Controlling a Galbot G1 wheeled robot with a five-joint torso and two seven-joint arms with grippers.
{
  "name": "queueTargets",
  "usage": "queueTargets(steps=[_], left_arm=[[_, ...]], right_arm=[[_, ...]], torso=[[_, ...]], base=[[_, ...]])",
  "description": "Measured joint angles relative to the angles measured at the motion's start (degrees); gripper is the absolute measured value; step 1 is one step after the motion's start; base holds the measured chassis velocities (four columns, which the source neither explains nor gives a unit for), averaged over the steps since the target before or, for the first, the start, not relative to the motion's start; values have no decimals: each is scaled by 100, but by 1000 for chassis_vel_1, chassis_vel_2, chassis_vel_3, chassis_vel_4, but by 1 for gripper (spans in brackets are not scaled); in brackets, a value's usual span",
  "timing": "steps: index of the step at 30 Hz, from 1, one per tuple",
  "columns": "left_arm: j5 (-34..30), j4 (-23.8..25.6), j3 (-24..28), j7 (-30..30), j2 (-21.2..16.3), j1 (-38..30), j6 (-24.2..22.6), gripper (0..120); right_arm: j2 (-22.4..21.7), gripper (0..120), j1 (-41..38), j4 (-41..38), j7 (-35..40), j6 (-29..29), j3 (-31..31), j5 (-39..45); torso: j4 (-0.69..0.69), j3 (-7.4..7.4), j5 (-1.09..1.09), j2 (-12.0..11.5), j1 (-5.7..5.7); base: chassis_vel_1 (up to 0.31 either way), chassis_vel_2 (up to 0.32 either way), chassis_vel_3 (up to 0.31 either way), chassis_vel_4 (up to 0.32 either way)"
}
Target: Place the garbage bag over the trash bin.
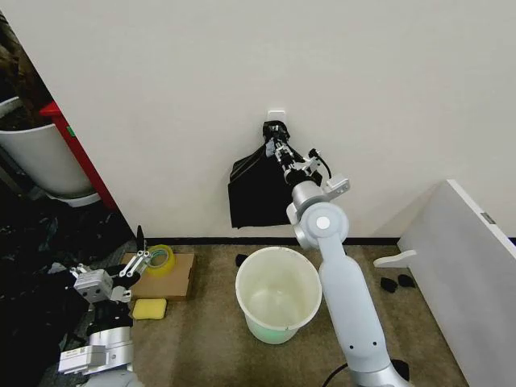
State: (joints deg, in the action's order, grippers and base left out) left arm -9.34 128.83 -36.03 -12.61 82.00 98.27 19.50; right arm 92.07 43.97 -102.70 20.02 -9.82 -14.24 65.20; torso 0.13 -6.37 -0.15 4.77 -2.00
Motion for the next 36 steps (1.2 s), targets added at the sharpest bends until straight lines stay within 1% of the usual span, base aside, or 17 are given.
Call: queueTargets(steps=[1,3,6,11,14,15,18,19,25,26,27,28,30,31,32,33,36], left_arm=[[0,0,0,0,0,0,0,100],[-1,-18,-6,-7,-11,-3,0,100],[-8,-42,-17,-17,-22,-14,0,100],[-103,-155,-48,-66,-85,-89,-1,100],[-185,-168,-64,-69,-151,-157,-20,100],[-185,-168,-64,-69,-151,-157,-20,100],[-244,-172,-67,-70,-181,-214,-38,100],[-244,-172,-67,-70,-181,-214,-38,100],[-299,-166,-71,-69,-252,-230,-56,100],[-322,-166,-77,-69,-266,-252,-70,100],[-352,-170,-80,-69,-274,-296,-94,100],[-352,-170,-80,-69,-274,-296,-94,100],[-374,-192,-79,-69,-265,-338,-114,100],[-376,-199,-76,-68,-258,-342,-117,100],[-376,-216,-64,-68,-252,-348,-120,100],[-376,-216,-64,-68,-252,-348,-120,100],[-376,-272,-56,-66,-232,-390,-130,100]], right_arm=[[0,6,0,0,0,0,0,0],[-19,0,34,-41,-61,43,18,-12],[-51,0,63,-60,-151,107,39,-35],[-303,0,442,-333,-347,326,286,-100],[-816,0,1012,-697,-530,343,807,-452],[-816,0,1012,-697,-530,343,807,-452],[-1209,0,1418,-951,-777,348,1114,-908],[-1209,0,1418,-951,-777,348,1114,-908],[-1597,0,1813,-905,-1072,486,1268,-1432],[-1697,0,1917,-878,-1173,542,1297,-1597],[-1888,0,2115,-807,-1472,723,1344,-1967],[-1888,0,2115,-807,-1472,723,1344,-1967],[-2110,0,2343,-582,-2117,1183,1372,-2490],[-2149,0,2389,-519,-2294,1295,1370,-2600],[-2206,0,2479,-394,-2681,1488,1344,-2808],[-2206,0,2479,-394,-2681,1488,1344,-2808],[-2275,0,2616,-123,-3394,1835,1277,-3194]], torso=[[0,0,0,0,0],[0,0,0,0,0],[0,0,0,0,0],[-1,0,0,0,0],[0,0,0,0,1],[0,0,0,0,1],[1,1,1,0,1],[1,1,1,0,1],[-1,0,1,0,1],[0,0,1,0,1],[0,1,2,0,1],[0,1,2,0,1],[1,0,1,0,1],[1,0,1,0,1],[1,0,1,0,1],[1,0,1,0,1],[0,0,1,0,1]], base=[[0,0,0,0],[0,0,0,0],[0,0,0,0],[0,0,0,0],[0,0,0,0],[0,0,0,0],[0,0,0,0],[0,0,0,0],[0,0,0,0],[0,0,0,0],[0,0,0,0],[0,0,0,0],[0,0,0,0],[0,0,0,0],[0,0,0,0],[0,0,0,0],[0,0,0,0]])
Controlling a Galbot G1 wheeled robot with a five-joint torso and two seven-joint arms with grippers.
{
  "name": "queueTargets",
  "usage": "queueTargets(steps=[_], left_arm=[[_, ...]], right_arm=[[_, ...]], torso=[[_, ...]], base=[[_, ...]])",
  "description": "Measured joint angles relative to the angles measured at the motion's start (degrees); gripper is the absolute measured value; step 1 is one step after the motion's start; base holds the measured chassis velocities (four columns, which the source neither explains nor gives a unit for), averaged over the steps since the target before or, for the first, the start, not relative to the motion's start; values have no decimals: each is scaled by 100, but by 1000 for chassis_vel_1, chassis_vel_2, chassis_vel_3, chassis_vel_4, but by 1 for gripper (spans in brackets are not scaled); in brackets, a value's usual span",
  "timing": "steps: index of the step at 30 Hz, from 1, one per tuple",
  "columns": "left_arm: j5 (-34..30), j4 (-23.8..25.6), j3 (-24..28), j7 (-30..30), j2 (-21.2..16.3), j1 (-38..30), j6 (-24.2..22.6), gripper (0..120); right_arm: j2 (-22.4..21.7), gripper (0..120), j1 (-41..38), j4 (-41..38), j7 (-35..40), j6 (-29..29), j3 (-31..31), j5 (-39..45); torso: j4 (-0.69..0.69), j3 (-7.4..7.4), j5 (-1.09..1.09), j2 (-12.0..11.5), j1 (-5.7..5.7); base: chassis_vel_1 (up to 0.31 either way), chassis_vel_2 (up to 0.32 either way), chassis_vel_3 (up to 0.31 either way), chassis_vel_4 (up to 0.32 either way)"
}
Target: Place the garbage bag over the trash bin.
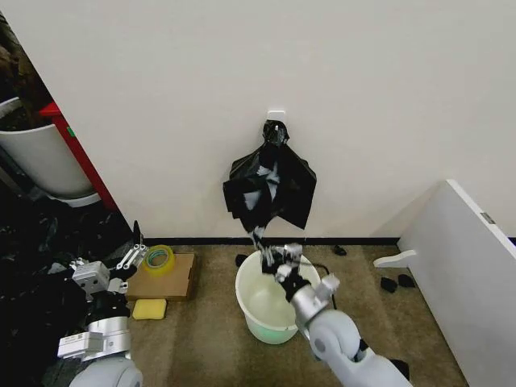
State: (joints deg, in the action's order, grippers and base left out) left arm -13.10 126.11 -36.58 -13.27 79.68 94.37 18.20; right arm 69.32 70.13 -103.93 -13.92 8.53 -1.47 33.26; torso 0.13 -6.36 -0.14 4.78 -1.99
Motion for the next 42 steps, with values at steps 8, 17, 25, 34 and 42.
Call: queueTargets(steps=[8,17,25,34,42], left_arm=[[-25,-53,-24,1,14,-57,-10,100],[-62,-53,-44,0,2,-67,-24,100],[-60,-27,-44,-1,0,-45,-26,100],[-38,1,-35,-5,3,-27,-24,100],[-35,12,-18,-18,0,-37,-23,100]], right_arm=[[-49,0,19,717,-1198,552,-180,-816],[42,0,-67,833,-1306,772,-330,-955],[47,23,-50,816,-2349,1249,-753,-982],[-70,59,380,117,-634,1477,-1452,-2665],[-480,90,1015,-642,-144,-349,-1045,-1614]], torso=[[0,0,0,0,-1],[0,0,0,0,-1],[-1,0,0,0,-1],[0,0,0,0,-1],[1,0,-1,0,-1]], base=[[0,0,0,0],[0,0,0,0],[0,0,0,0],[0,0,0,0],[0,0,0,0]])
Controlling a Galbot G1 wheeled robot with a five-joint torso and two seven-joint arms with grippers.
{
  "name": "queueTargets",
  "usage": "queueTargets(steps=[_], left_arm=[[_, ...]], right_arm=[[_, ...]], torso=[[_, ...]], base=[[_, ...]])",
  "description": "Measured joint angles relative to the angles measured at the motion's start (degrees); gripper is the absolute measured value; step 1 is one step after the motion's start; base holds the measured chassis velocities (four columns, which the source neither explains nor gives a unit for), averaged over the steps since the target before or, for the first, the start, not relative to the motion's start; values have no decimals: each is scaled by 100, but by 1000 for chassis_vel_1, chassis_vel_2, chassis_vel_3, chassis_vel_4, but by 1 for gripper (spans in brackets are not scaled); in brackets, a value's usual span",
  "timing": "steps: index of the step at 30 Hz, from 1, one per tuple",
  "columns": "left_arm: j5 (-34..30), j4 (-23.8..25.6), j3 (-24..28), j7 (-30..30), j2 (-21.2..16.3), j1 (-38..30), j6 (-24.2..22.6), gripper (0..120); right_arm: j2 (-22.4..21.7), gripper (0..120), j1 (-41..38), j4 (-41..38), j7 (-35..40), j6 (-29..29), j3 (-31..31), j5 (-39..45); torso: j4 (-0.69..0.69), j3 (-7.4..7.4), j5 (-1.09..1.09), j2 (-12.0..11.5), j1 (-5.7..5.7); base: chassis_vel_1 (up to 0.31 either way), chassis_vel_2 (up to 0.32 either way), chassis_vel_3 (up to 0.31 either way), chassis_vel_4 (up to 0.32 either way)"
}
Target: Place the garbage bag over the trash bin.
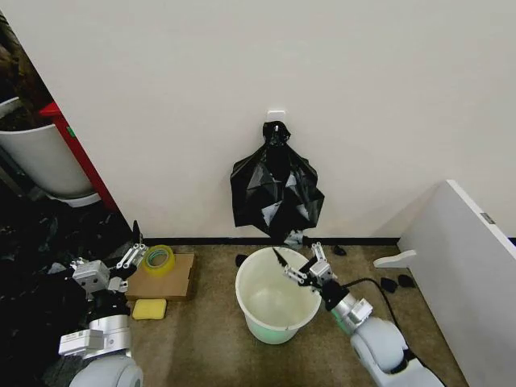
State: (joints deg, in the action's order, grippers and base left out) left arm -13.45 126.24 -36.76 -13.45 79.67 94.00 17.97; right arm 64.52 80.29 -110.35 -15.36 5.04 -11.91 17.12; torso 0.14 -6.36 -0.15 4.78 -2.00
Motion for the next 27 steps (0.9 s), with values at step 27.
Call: queueTargets(steps=[27], left_arm=[[-60,-214,-55,-54,-47,-103,-29,100]], right_arm=[[134,100,-1272,107,1966,-177,215,-2869]], torso=[[-1,-1,1,0,0]], base=[[0,0,0,0]])
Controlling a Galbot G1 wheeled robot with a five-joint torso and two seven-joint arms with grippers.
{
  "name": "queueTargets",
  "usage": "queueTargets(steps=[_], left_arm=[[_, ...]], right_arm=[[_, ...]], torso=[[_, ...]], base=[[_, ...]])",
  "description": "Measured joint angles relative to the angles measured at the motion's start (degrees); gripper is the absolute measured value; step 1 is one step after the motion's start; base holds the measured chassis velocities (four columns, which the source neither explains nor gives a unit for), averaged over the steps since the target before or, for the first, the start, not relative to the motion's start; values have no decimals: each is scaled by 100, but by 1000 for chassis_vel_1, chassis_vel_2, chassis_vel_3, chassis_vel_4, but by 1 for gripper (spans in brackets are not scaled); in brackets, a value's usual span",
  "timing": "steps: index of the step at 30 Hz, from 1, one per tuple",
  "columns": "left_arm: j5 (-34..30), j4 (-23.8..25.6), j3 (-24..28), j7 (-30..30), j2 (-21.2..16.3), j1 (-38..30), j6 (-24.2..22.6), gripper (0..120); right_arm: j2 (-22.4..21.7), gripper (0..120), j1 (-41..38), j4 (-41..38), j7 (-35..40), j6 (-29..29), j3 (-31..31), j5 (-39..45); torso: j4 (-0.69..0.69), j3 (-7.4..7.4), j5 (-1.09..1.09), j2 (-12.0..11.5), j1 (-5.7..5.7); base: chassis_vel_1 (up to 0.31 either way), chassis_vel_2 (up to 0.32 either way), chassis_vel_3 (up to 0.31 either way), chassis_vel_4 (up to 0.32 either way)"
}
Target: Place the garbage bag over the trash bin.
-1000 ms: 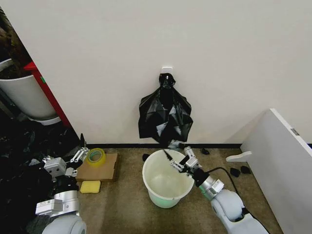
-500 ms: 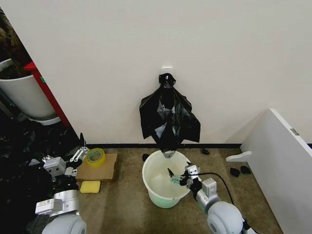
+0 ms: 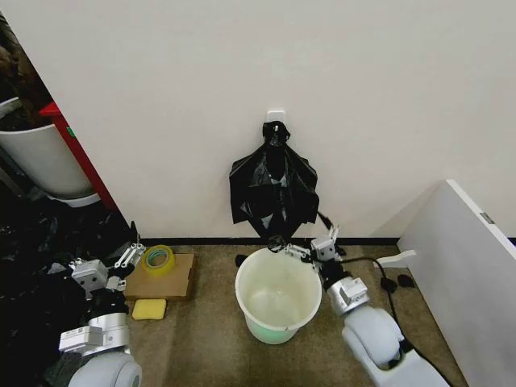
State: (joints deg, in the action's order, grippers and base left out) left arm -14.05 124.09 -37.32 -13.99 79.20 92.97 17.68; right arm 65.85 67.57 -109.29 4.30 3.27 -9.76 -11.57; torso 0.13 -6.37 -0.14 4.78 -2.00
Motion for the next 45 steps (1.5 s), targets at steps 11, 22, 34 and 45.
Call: queueTargets(steps=[11,22,34,45], left_arm=[[10,1,-7,-2,19,37,-8,100],[65,37,5,-10,71,49,2,100],[82,32,54,-7,-54,-27,5,100],[-691,-184,374,1122,-1498,-590,311,100]], right_arm=[[-54,99,-728,593,-509,-789,278,-1750],[67,57,-707,557,-192,-1048,276,-2133],[233,16,-550,346,464,-810,265,-972],[423,0,-449,4,546,-364,415,1982]], torso=[[0,0,0,0,0],[0,1,0,0,0],[0,1,0,0,0],[-1,1,-2,0,0]], base=[[0,0,0,0],[0,0,0,0],[0,0,0,0],[0,0,0,0]])
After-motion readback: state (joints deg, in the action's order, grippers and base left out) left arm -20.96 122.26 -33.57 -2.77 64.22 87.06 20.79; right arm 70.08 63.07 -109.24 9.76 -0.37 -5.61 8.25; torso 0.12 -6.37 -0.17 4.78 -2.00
